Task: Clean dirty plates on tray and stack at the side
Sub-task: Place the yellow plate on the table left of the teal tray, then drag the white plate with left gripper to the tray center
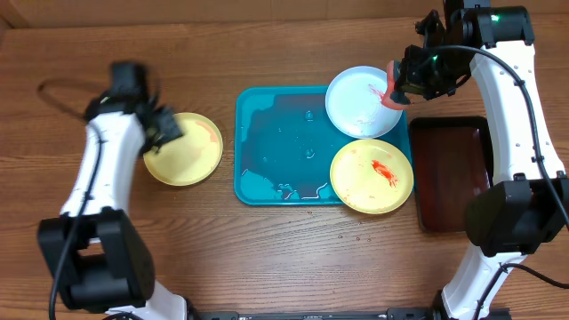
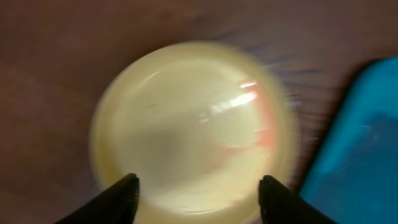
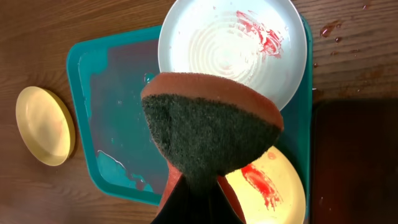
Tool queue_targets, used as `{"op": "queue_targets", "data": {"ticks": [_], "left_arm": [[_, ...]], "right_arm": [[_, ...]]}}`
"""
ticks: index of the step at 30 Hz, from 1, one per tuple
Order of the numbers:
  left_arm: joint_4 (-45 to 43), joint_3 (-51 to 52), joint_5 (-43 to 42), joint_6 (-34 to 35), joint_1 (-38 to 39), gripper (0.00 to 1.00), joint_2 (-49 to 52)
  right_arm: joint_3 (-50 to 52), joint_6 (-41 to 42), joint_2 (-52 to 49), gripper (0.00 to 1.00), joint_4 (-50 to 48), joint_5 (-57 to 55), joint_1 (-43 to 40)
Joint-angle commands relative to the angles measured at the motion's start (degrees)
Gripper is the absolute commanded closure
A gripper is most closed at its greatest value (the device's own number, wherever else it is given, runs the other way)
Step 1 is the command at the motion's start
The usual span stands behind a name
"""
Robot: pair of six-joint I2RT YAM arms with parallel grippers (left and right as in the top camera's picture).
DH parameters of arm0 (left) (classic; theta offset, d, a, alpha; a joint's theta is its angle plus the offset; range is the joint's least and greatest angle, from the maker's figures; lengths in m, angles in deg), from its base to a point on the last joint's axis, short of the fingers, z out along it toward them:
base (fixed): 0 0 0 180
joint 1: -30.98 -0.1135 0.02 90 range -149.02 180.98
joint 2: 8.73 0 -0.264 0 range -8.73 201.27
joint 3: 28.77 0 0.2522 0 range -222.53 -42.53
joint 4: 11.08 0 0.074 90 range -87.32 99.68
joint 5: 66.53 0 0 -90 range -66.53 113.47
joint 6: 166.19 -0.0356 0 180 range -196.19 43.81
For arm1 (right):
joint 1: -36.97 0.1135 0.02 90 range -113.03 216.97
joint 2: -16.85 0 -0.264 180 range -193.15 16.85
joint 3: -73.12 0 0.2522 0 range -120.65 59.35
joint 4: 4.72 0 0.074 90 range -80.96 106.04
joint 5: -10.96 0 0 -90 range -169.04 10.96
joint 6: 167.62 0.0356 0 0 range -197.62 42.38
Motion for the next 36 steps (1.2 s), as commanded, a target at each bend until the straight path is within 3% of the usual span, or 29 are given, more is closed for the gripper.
{"op": "queue_targets", "data": {"ticks": [1, 9, 14, 19, 30, 36], "left_arm": [[-1.77, -5.4, -2.29, 0.13, 10.08, 0.34, 0.46], [-0.28, -25.66, -1.99, 6.75, 23.91, 0.28, 17.03], [0.57, -36.92, -3.41, 16.28, 28.22, 0.3, 28.28], [-2.95, -37.53, -9.25, 19.85, 30.51, 0.4, 34.36], [-7.06, -37.48, -8.81, 21.22, 34.8, 0.5, 39.52], [-6.19, -37.46, -7.52, 21.22, 35.78, 0.72, 41.18]], "right_arm": [[-0.79, -0.39, 1.55, 0.96, -0.7, -0.17, -0.28], [-0.79, -0.39, 1.55, 0.96, -0.74, -1.44, -0.33], [-0.79, -0.39, 1.55, 0.96, -0.35, -1.44, -0.33], [-0.79, -0.42, 1.55, 0.96, -0.13, -1.49, -0.33], [-0.79, -0.39, 1.55, 0.96, -0.11, -1.46, -0.33], [-0.79, -0.35, 1.55, 0.96, 0.13, -2.38, -0.33]]}}
